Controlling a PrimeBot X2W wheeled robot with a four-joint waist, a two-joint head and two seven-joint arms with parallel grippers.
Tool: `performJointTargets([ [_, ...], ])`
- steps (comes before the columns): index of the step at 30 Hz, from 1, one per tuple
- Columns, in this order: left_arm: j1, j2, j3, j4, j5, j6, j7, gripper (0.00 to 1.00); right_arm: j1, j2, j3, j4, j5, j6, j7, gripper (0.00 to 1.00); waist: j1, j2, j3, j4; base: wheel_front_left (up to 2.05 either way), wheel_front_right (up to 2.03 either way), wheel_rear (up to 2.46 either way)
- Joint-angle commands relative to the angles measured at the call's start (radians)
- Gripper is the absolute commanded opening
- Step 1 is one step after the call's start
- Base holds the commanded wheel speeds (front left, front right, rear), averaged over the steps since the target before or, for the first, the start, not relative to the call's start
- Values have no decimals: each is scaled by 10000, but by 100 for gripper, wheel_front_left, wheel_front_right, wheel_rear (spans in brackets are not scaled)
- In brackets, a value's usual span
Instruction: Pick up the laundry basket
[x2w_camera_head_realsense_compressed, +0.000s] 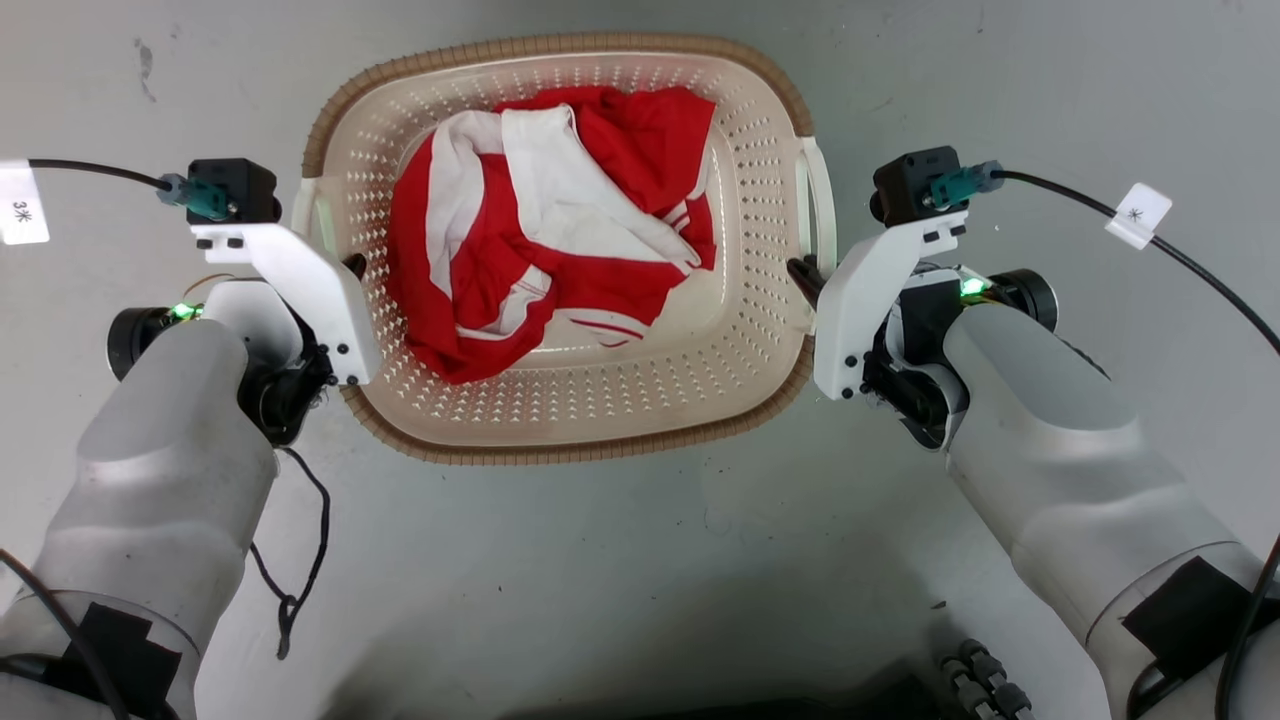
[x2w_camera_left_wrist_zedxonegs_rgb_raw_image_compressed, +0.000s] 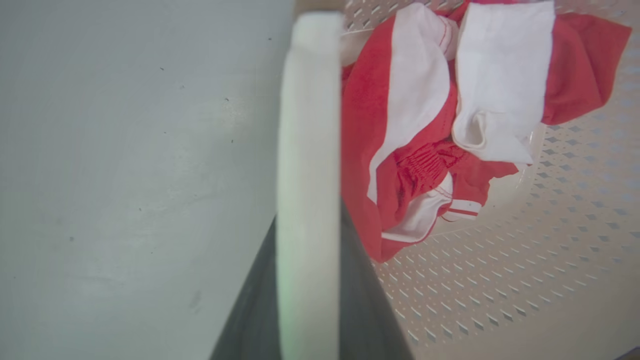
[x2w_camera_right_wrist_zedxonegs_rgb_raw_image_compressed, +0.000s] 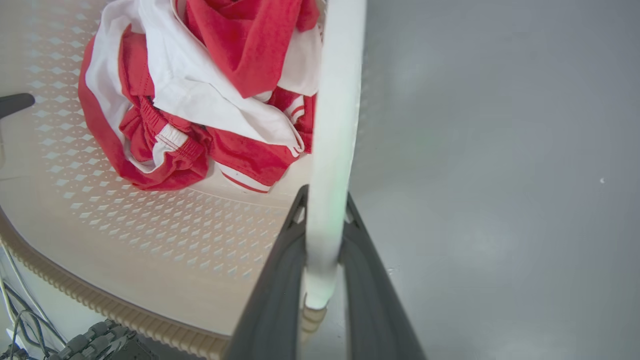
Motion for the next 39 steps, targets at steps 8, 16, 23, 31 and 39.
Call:
performJointTargets([
  [8, 60, -624, -568, -128, -690, -93, 284, 0, 162, 277, 645, 160, 677, 81, 710, 0, -1, 0, -675, 65, 0, 0, 0],
  [16, 281, -972, -1100, 8, -1425, -102, 1015, 0, 221, 302, 950, 712, 1117, 85, 1684, 0, -1, 0, -1842, 186, 0, 0, 0],
  [23, 607, -1248, -1404, 196, -2137, -127, 1766, 0, 403, 307, 1020, 1089, 1476, 85, 2577, 0, -1, 0, -3108, 279, 0, 0, 0],
  [31, 993, -1489, -1621, 443, -2810, -141, 2516, 0, 692, 323, 972, 1332, 1922, 85, 3696, 0, -1, 0, -4611, 368, 0, 0, 0],
  [39, 1247, -1559, -1777, 652, -3292, -141, 3118, 0, 909, 324, 900, 1514, 2254, 85, 4632, 0, -1, 0, -5988, 496, 0, 0, 0],
])
